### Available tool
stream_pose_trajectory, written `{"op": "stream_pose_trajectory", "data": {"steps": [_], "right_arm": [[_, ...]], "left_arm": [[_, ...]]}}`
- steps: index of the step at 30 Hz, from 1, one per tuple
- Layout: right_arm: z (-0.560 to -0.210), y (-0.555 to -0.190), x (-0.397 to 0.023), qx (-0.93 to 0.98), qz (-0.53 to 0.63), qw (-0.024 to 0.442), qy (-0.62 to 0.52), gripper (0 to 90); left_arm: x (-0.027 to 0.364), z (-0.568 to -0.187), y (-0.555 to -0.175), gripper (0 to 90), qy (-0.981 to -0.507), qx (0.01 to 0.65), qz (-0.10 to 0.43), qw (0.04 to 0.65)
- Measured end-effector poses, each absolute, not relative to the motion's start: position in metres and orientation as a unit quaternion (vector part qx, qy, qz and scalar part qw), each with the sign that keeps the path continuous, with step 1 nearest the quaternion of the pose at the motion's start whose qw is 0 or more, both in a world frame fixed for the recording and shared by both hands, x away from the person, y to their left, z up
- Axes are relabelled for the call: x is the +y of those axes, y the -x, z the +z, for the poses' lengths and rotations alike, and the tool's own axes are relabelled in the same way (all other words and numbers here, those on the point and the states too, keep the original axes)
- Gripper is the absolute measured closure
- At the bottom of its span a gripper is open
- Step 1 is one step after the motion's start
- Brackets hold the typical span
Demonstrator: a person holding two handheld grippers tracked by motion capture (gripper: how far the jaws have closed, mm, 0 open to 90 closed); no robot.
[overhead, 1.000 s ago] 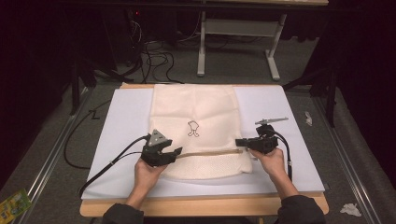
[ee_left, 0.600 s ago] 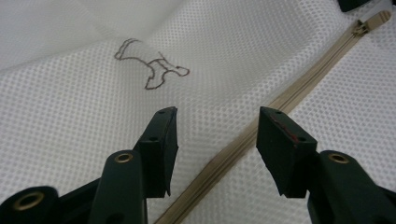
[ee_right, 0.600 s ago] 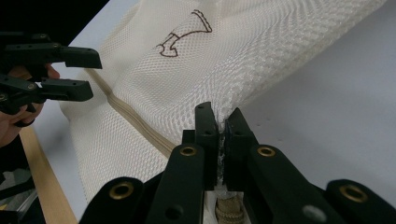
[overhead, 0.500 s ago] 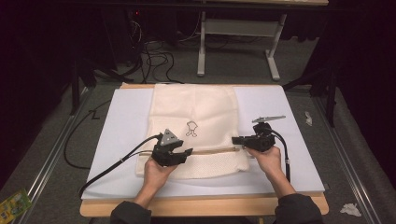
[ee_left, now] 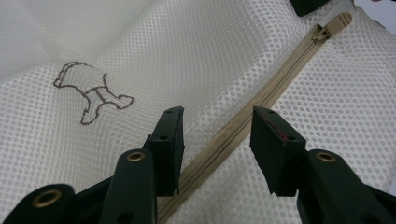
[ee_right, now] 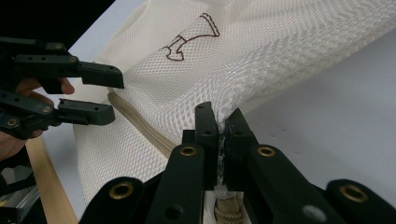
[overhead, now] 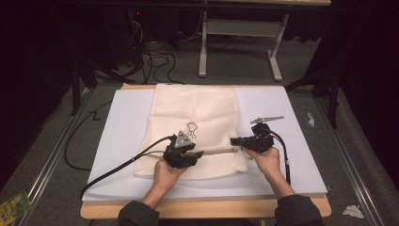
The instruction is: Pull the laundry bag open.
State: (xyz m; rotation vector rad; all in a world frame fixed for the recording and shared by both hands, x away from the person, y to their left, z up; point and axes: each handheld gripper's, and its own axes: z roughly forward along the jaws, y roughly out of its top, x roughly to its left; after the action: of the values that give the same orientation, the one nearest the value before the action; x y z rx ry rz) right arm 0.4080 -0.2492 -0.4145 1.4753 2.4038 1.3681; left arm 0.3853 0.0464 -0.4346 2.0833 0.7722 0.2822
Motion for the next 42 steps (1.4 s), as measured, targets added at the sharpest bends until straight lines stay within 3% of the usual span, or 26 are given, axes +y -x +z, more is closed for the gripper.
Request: {"op": "stream_pose_trajectory", "data": {"steps": [12, 42], "right_arm": [[-0.417, -0.409, -0.243, 0.768, 0.435, 0.005, -0.47, 88.6], [-0.422, -0.407, -0.241, 0.76, 0.445, 0.01, -0.473, 88.6]], "left_arm": [[0.024, -0.429, -0.377, 59.0, -0.846, 0.283, 0.099, 0.442], [-0.029, -0.42, -0.377, 56.7, -0.854, 0.257, 0.072, 0.446]]}}
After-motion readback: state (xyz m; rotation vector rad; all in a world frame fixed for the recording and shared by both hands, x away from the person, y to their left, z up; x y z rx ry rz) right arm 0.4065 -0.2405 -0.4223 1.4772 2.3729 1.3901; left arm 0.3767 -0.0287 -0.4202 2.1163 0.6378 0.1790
